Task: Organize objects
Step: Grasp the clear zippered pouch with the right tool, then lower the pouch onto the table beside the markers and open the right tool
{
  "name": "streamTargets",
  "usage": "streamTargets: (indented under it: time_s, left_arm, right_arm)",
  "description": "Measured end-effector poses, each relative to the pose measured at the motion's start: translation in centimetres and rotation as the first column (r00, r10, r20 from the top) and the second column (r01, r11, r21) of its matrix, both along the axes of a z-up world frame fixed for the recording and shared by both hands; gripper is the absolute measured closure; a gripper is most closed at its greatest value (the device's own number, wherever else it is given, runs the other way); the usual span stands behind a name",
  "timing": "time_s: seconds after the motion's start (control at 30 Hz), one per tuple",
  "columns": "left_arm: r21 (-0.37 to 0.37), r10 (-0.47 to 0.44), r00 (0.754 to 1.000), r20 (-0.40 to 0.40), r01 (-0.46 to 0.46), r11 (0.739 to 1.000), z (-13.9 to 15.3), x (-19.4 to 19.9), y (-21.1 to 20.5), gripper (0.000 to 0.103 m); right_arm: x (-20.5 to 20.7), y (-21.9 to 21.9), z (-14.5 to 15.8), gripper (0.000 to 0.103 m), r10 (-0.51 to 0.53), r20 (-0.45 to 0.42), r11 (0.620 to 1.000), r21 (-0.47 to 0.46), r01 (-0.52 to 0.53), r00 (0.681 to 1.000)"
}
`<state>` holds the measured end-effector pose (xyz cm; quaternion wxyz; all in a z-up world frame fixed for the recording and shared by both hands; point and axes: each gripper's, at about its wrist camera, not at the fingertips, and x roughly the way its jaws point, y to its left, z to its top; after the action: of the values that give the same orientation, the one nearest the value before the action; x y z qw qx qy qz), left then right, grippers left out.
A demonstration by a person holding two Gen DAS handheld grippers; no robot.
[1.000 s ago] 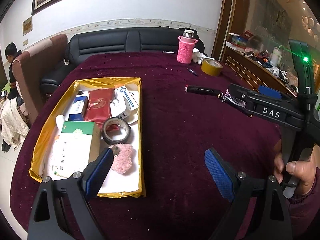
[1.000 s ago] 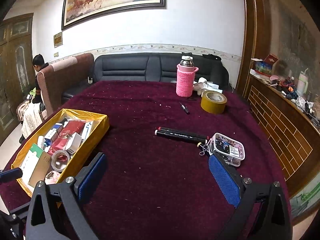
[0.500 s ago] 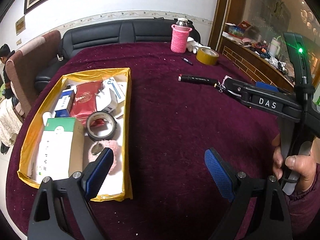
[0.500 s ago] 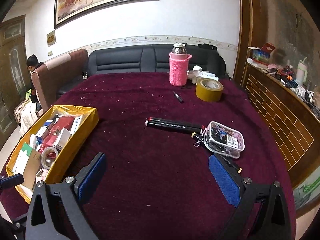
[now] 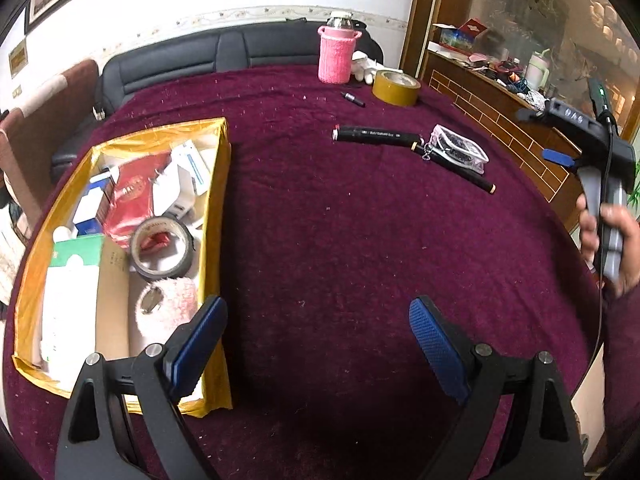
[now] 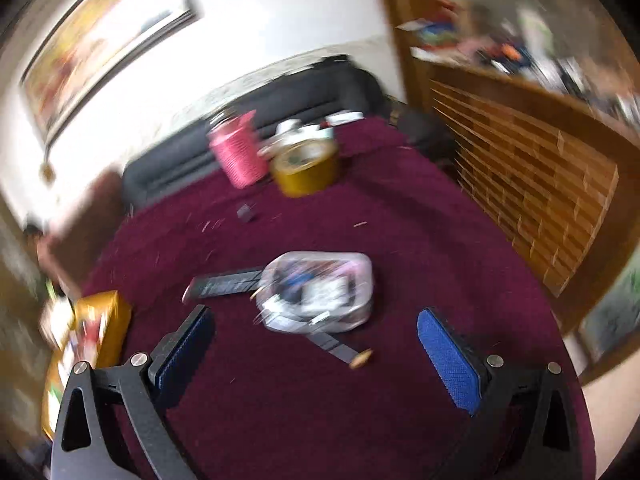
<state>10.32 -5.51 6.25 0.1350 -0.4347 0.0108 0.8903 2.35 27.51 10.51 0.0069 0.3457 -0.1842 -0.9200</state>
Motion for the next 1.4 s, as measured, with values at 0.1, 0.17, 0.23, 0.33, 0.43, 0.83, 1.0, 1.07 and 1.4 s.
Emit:
streamTargets:
  time_s: [0.1,0.17,0.23,0.33,0.43,0.83,1.0,1.07,1.4]
  left_arm:
    - [0.039,0.006,0.999,0.042,-0.008,0.999,-0.8,-0.4,-0.1,0.011]
    - [0.062,0.009,0.998,0.067,-0.013,0.998,-1.2,-0.5,-0.2,0.011]
    - [0.067,0.016,0.997,0.079,-0.021,0.998,-1.3,-0.4,-0.4,0.011]
    - [0.054,0.03,0.996,0.079,-0.035,0.998,-1.1,0.1,-0.7,0.011]
    - [0.045,0.039,0.997,0.071,-0.042,0.998,-0.7,0.4,-1.2,0.011]
    - [0.086,0.002,0.997,0.082,-0.009,0.996,-1.0,-0.1,-1.0,0.011]
    - [0.106,-0.006,0.997,0.083,-0.002,0.994,-1.2,0.5,-1.0,0.011]
    - [0.116,0.0,0.997,0.082,-0.01,0.993,-1.1,0.7,-1.3,0.011]
    - [0.178,0.002,0.997,0.072,-0.015,0.984,-0.7,2.4,-2.0,0.011]
  right_arm:
    - [-2.1,3.3,-0.5,0.0,-0.008,0.014,0.996,-0.09,0.009,1.0]
    - [-4.6,3.4,-1.1,0.0,0.044,0.041,0.991,-0.13,-0.039,0.998]
    - [-7.0,2.5,-1.8,0.0,0.1,0.075,0.985,-0.147,-0.089,0.992]
    - [-10.6,0.7,-2.7,0.0,0.155,0.107,0.98,-0.142,-0.139,0.982]
    - [-14.2,-0.5,-3.8,0.0,0.182,0.143,0.977,-0.14,-0.162,0.973]
    - [-4.6,-8.7,-2.1,0.0,0.773,0.028,0.567,-0.476,-0.672,0.633]
    - [-1.1,-7.4,-1.0,0.0,0.575,0.112,0.814,-0.18,-0.552,0.81]
    - [-0.6,-7.5,-1.7,0.0,0.536,0.158,0.844,-0.104,-0.525,0.83]
    - [-0.4,-9.7,-5.1,0.0,0.53,0.195,0.836,-0.284,-0.47,0.825]
